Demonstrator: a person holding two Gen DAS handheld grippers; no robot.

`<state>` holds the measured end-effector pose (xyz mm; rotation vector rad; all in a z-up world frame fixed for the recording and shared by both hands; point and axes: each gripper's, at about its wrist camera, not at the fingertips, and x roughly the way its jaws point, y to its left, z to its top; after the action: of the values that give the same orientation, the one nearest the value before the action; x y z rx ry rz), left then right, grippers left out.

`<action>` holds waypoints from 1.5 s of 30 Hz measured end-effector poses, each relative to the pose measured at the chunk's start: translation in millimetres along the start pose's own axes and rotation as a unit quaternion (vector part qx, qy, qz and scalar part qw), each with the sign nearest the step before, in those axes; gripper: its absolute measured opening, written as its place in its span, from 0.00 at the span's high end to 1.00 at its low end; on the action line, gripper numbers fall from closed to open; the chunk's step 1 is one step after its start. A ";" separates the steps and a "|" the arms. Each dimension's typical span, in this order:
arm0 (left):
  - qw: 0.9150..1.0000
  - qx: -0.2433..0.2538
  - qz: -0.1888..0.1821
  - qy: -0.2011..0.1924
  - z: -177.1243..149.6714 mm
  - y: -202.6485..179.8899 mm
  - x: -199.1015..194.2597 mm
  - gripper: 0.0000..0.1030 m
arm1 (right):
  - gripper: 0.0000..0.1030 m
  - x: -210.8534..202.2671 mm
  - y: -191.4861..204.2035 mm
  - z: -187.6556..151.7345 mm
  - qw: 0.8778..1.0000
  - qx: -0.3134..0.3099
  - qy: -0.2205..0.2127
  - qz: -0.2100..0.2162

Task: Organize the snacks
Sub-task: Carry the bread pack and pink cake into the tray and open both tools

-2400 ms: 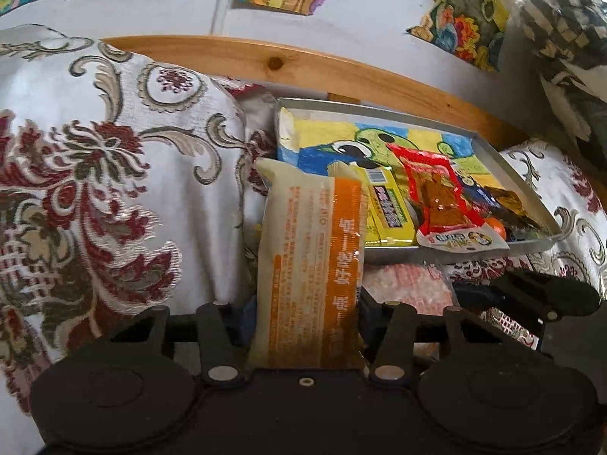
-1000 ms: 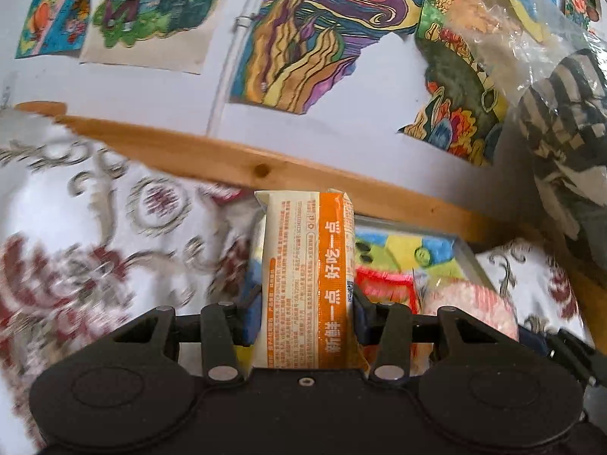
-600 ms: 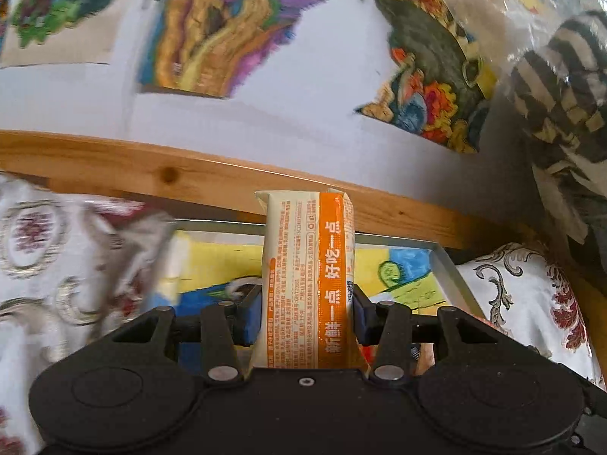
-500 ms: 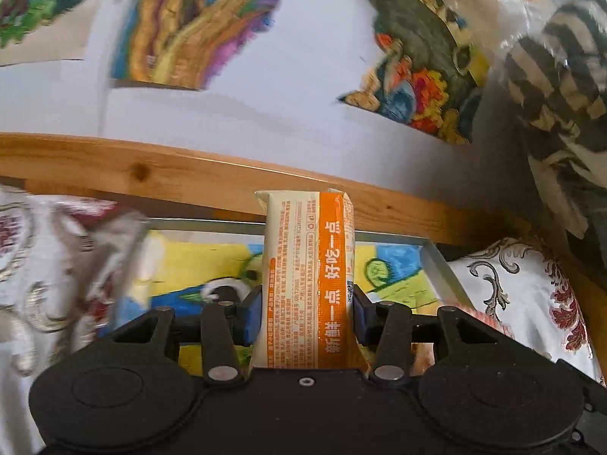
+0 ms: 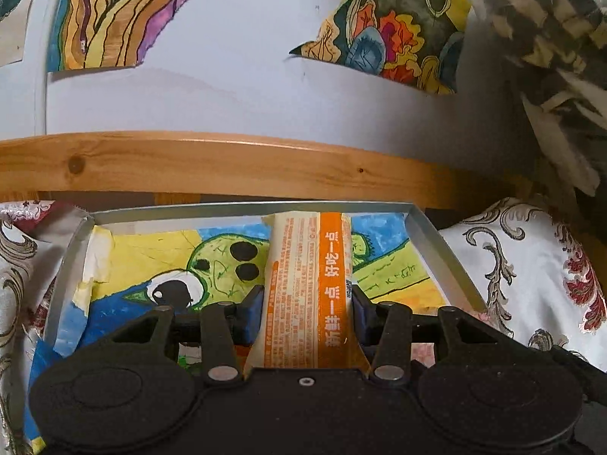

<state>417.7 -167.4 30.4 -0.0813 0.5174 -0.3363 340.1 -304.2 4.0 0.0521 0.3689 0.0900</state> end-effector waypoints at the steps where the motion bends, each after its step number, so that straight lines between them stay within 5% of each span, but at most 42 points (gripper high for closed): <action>1: 1.000 -0.001 0.001 0.002 -0.4 0.0 0.7 0.53 | 0.29 0.1 -0.4 0.5 1.000 0.001 0.000 0.000; 7: 1.000 -0.002 0.004 0.000 1.3 0.1 -1.5 0.52 | 0.22 0.1 -1.2 0.9 1.000 0.002 0.000 -0.001; 13: 1.000 0.001 0.003 -0.014 6.6 -4.5 -8.1 0.41 | 0.16 -2.5 -2.1 2.7 1.000 0.003 -0.005 -0.002; 26: 0.999 -0.011 0.030 -0.045 12.4 -2.8 -27.6 0.03 | 0.02 -12.3 -3.6 9.5 1.000 0.010 -0.026 -0.005; 45: 0.986 -0.062 0.124 -0.089 0.7 14.0 -73.0 0.01 | 0.00 -53.7 13.8 22.4 0.997 -0.035 -0.065 -0.015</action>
<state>362.6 -129.8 63.3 -0.1645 0.3650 -0.0509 297.2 -296.5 45.0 -0.0157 0.2373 0.0702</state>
